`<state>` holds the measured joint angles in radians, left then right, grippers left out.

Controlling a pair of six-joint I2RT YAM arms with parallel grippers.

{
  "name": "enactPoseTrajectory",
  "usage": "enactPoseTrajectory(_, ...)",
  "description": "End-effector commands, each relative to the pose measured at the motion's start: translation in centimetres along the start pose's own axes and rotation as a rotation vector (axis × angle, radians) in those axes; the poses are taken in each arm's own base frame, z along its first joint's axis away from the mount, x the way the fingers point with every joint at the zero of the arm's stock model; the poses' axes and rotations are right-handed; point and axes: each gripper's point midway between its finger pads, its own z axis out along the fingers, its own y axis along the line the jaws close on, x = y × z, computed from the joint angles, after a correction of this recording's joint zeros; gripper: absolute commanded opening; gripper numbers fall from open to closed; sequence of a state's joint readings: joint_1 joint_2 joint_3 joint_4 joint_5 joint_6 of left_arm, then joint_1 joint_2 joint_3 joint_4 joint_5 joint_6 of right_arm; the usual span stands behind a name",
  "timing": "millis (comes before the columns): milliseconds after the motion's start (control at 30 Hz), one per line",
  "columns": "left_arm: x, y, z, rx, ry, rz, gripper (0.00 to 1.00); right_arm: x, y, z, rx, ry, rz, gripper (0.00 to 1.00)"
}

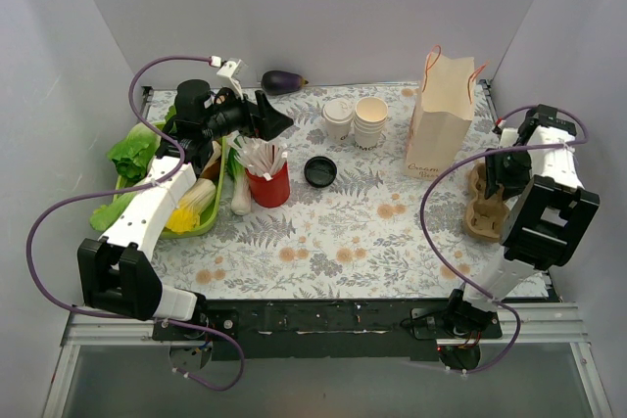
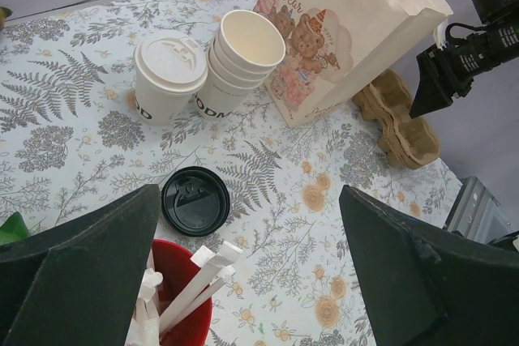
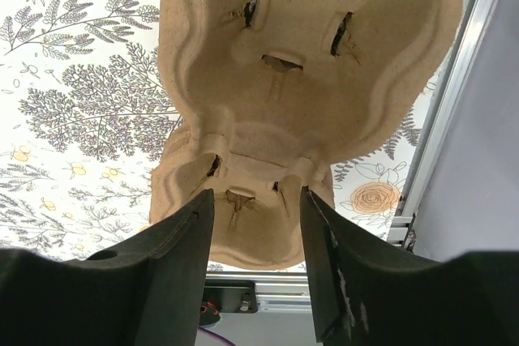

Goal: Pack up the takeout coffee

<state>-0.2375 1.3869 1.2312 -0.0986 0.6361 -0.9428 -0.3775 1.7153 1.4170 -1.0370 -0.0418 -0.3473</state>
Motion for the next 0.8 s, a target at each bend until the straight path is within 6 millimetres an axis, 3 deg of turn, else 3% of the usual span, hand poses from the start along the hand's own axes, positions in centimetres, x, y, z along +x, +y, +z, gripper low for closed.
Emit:
enactPoseTrajectory(0,-1.4,-0.9,-0.7,0.013,-0.032,0.029,0.94,-1.2,0.0,0.3,-0.019,-0.018,0.002,0.55)
enactPoseTrajectory(333,-1.2,-0.6,-0.8,-0.002,-0.028,0.033,0.94,0.0,0.6,1.6,-0.041,0.035,0.000,0.53)
enactPoseTrajectory(767,-1.3,-0.1,-0.2,-0.007,-0.022,0.030,0.94,-0.8,-0.3,2.7,-0.002,0.062,-0.003,0.44)
